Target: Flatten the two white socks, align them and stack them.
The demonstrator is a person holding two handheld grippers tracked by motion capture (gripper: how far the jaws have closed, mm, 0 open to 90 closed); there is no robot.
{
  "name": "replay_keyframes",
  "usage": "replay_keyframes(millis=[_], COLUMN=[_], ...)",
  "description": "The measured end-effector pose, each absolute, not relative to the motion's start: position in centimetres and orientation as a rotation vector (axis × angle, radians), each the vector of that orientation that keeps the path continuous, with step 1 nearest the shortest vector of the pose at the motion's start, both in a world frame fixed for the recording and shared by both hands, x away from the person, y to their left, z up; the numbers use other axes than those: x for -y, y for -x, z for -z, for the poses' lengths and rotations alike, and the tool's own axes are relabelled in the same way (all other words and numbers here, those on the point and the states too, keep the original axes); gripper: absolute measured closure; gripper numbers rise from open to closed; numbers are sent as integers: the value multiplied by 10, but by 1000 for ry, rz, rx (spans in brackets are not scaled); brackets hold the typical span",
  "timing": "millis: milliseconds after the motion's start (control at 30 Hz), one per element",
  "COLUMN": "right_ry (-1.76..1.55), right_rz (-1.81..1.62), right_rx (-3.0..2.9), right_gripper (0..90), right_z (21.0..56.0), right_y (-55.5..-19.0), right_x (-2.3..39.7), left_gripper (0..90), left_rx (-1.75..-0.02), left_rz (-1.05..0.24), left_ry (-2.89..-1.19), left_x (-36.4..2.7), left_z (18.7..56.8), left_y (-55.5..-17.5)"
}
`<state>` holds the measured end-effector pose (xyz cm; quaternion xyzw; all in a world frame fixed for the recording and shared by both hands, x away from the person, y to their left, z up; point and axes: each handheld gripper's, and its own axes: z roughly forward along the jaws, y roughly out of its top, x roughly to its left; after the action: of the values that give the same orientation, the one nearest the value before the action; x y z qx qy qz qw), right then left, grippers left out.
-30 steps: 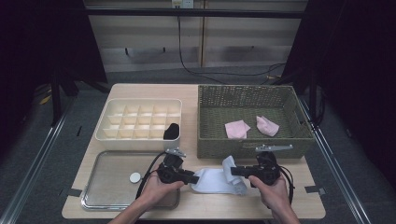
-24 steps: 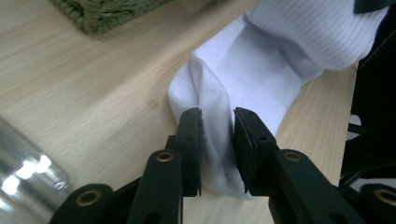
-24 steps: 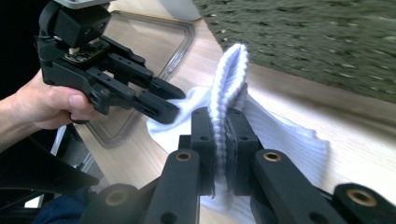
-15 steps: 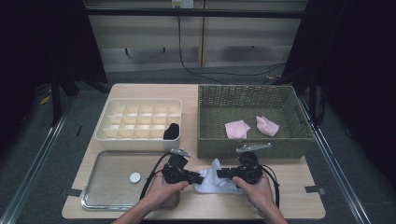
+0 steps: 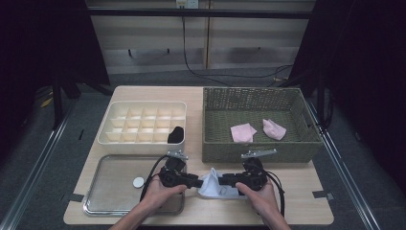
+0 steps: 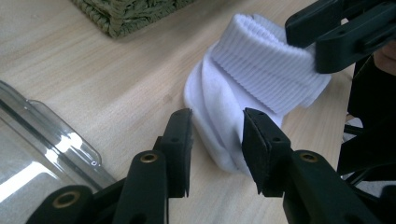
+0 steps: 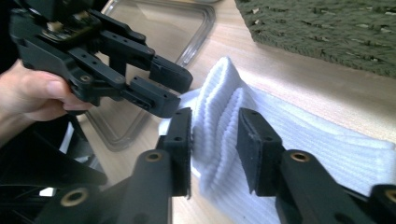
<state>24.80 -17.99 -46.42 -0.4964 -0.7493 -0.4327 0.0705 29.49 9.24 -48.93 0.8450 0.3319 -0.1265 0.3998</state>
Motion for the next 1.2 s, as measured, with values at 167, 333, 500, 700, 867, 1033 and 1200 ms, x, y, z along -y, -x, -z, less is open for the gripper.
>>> replay_keyframes(millis=[167, 333, 500, 700, 867, 1033, 1200], right_ry=[1505, 1512, 1494, 1505, 1531, 1519, 1496], right_rz=[1323, 1300, 1221, 1177, 1158, 1198, 1291], right_rx=[2252, 2259, 2324, 2388, 2394, 2357, 2317], right_gripper=[671, 672, 629, 619, 838, 853, 854], right_z=[462, 466, 475, 488, 489, 481, 464], right_y=[-245, -247, -249, -246, -246, -246, -247], right_x=[182, 180, 166, 149, 147, 153, 156], left_gripper=[657, 647, 588, 552, 649, 715, 738], left_rx=[-879, -876, -866, -853, -830, -838, -821], left_rz=[301, 318, 362, 373, 355, 368, 365], left_ry=[-2110, -2113, -2078, -2117, -2158, -2157, -2172], left_x=[-97, -98, -97, -86, -82, -83, -81], left_z=[489, 489, 489, 494, 495, 496, 498], left_y=[-298, -297, -298, -296, -292, -293, -292])
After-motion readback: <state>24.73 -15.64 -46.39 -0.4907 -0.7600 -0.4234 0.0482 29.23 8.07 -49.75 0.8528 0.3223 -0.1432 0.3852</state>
